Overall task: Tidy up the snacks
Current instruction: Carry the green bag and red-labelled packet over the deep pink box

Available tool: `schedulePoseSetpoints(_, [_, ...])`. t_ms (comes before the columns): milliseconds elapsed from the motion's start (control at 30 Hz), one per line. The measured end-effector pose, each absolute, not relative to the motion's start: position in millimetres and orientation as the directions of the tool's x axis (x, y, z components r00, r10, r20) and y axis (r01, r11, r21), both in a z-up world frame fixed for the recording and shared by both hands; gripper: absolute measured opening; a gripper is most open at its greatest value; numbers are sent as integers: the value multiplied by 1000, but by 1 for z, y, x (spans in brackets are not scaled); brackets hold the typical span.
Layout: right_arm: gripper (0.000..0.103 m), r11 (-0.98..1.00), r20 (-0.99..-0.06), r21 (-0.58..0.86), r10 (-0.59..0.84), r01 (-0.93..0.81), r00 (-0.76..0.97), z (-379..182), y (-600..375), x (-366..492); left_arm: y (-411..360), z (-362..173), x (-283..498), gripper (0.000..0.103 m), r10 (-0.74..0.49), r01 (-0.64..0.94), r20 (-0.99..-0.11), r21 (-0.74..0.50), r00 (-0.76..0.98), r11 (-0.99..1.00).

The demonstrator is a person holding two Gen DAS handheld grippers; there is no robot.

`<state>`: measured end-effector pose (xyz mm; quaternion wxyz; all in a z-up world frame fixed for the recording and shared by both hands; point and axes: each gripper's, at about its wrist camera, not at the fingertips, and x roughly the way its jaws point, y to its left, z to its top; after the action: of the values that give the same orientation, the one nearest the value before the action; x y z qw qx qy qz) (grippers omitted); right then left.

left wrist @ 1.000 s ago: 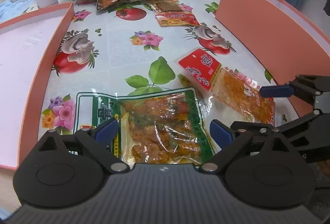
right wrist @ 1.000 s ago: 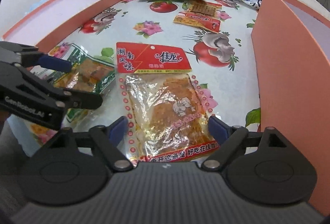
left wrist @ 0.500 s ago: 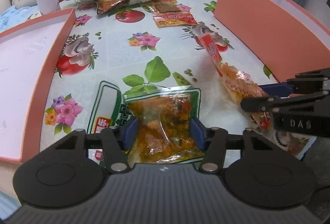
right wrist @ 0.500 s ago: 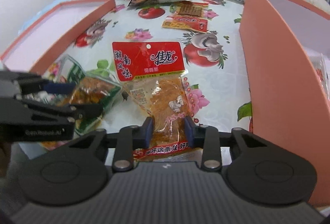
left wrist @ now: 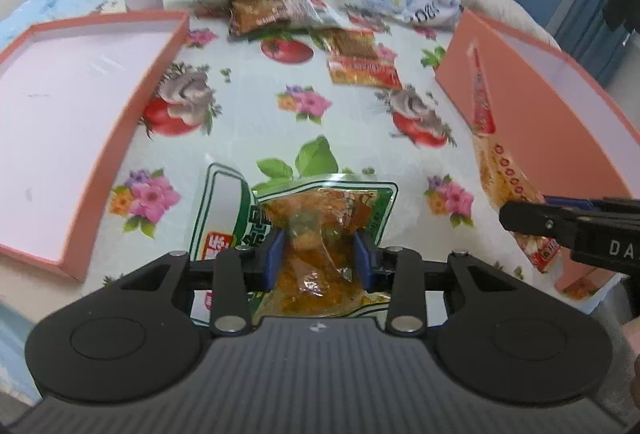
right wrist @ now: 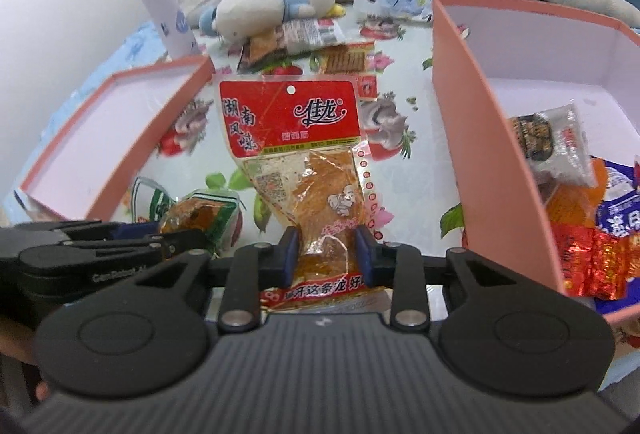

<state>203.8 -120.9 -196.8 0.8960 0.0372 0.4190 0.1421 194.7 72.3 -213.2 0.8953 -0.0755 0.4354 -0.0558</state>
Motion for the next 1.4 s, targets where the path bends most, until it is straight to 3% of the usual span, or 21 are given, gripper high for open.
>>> schedulePoseSetpoints(767, [33, 963, -590, 246, 242, -113, 770, -101, -167, 113, 41, -84, 135, 41, -240, 69, -570, -305, 786, 950])
schedulePoseSetpoints(1033, [33, 976, -574, 209, 166, -52, 802, -82, -196, 89, -1, -58, 120, 41, -344, 175, -536, -340, 771, 924])
schedulePoseSetpoints(1400, [33, 971, -575, 227, 66, 81, 816, -78, -253, 89, -80, -61, 147, 41, -498, 348, -548, -360, 672, 866])
